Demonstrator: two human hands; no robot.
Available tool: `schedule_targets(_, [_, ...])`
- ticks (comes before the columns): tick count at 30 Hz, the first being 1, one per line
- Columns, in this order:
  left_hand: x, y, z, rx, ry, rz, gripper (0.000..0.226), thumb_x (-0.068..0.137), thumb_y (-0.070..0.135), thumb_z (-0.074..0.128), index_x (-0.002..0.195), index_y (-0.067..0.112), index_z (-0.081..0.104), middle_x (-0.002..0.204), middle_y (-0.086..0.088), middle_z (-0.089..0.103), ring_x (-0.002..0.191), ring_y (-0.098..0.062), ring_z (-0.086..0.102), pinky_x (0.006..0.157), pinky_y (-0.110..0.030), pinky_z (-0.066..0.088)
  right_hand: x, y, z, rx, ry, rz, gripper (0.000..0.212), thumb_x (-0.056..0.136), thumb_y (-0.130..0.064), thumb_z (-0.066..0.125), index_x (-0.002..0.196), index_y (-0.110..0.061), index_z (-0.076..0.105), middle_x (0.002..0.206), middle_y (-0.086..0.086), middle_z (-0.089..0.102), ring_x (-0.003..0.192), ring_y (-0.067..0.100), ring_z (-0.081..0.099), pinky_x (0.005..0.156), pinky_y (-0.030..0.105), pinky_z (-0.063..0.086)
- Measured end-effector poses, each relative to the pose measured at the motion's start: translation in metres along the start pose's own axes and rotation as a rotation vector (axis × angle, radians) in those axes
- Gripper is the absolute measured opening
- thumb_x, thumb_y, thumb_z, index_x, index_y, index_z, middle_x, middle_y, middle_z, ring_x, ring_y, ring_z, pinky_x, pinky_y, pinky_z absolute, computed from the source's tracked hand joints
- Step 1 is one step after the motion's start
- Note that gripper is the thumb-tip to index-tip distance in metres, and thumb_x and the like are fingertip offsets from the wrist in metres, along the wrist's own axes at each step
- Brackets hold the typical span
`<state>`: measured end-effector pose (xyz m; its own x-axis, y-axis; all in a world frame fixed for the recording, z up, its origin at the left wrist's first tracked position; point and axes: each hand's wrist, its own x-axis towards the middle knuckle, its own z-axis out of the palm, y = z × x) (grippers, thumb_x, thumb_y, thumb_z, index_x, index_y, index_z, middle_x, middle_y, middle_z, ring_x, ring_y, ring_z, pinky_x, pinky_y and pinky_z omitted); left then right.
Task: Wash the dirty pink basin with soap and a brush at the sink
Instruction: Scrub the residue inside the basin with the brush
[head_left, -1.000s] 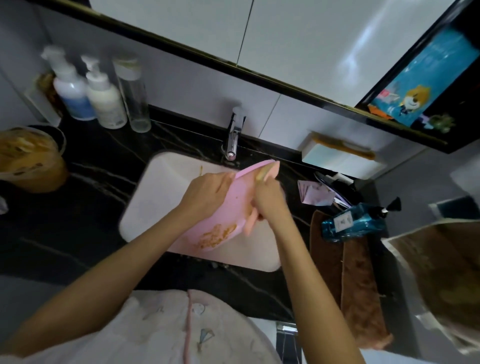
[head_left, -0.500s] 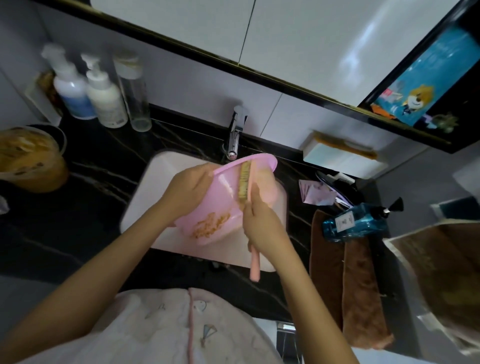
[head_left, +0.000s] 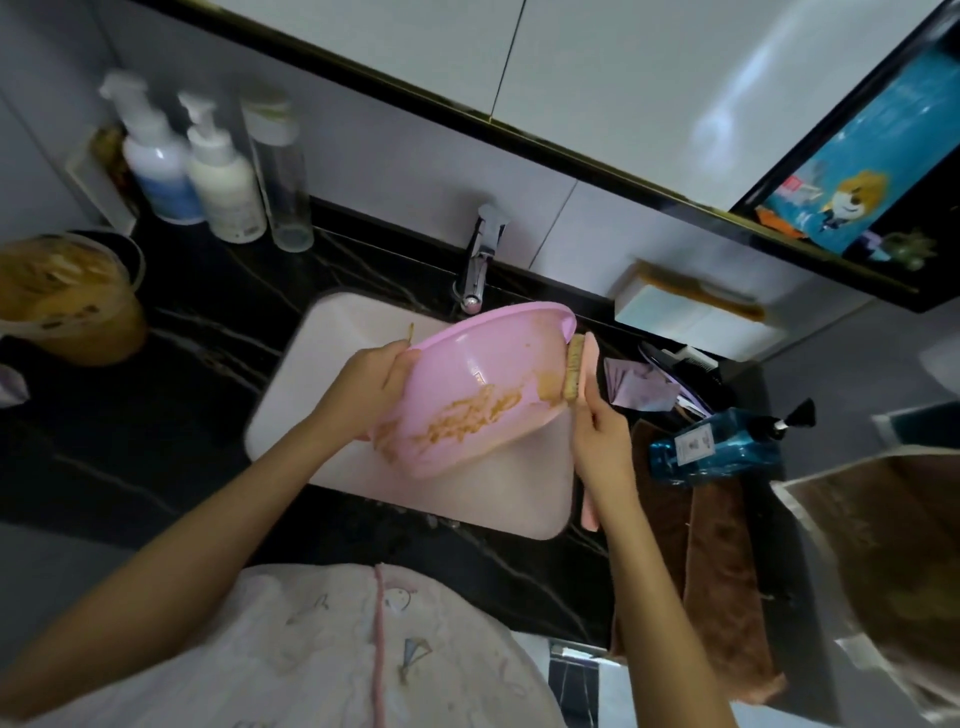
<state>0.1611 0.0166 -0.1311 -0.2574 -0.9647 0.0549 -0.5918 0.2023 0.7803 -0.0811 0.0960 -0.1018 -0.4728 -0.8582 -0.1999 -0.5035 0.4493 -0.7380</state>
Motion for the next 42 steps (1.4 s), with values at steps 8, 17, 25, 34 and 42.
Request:
schedule_targets(8, [0.017, 0.001, 0.005, -0.042, 0.089, 0.013, 0.034, 0.099, 0.021, 0.040, 0.069, 0.008, 0.047, 0.059, -0.004, 0.047, 0.059, -0.024, 0.046, 0.053, -0.029, 0.031, -0.018, 0.021, 0.026, -0.342, 0.157, -0.306, 0.051, 0.099, -0.042, 0.028, 0.148, -0.029, 0.025, 0.064, 0.009, 0.059, 0.050, 0.021, 0.056, 0.045, 0.032, 0.045])
schedule_targets(17, [0.019, 0.003, 0.010, -0.053, 0.107, 0.020, 0.035, 0.099, 0.024, 0.041, 0.068, 0.008, 0.048, 0.058, -0.002, 0.047, 0.058, -0.023, 0.046, 0.052, -0.028, 0.033, -0.031, -0.006, 0.060, -0.169, 0.205, -0.320, 0.049, 0.102, -0.030, 0.032, 0.148, -0.034, 0.015, 0.066, 0.007, 0.061, 0.053, 0.022, 0.057, 0.044, 0.034, 0.042])
schedule_targets(25, [0.019, -0.005, 0.004, -0.081, 0.161, 0.012, 0.040, 0.092, 0.034, 0.036, 0.065, 0.007, 0.049, 0.060, -0.010, 0.052, 0.060, -0.027, 0.048, 0.055, -0.031, 0.034, -0.043, -0.026, 0.074, 0.012, 0.195, -0.176, 0.049, 0.101, -0.031, 0.031, 0.142, -0.048, 0.010, 0.072, 0.001, 0.059, 0.061, 0.021, 0.059, 0.055, 0.035, 0.047])
schedule_targets(34, [0.010, -0.007, 0.006, -0.087, 0.158, 0.020, 0.045, 0.090, 0.037, 0.034, 0.067, 0.003, 0.052, 0.061, -0.013, 0.054, 0.060, -0.029, 0.050, 0.054, -0.032, 0.037, -0.031, -0.019, 0.035, -0.331, 0.139, -0.070, 0.049, 0.102, -0.033, 0.027, 0.150, -0.034, 0.017, 0.079, 0.004, 0.063, 0.066, 0.019, 0.059, 0.051, 0.025, 0.036])
schedule_targets(42, [0.001, 0.004, 0.016, -0.038, 0.092, 0.052, 0.040, 0.092, 0.037, 0.036, 0.060, 0.013, 0.043, 0.050, 0.003, 0.040, 0.048, -0.014, 0.038, 0.047, -0.027, 0.028, -0.003, -0.046, 0.005, -0.489, 0.008, -0.033, 0.051, 0.101, -0.029, 0.026, 0.151, -0.024, 0.017, 0.101, 0.012, 0.064, 0.084, 0.026, 0.062, 0.072, 0.042, 0.053])
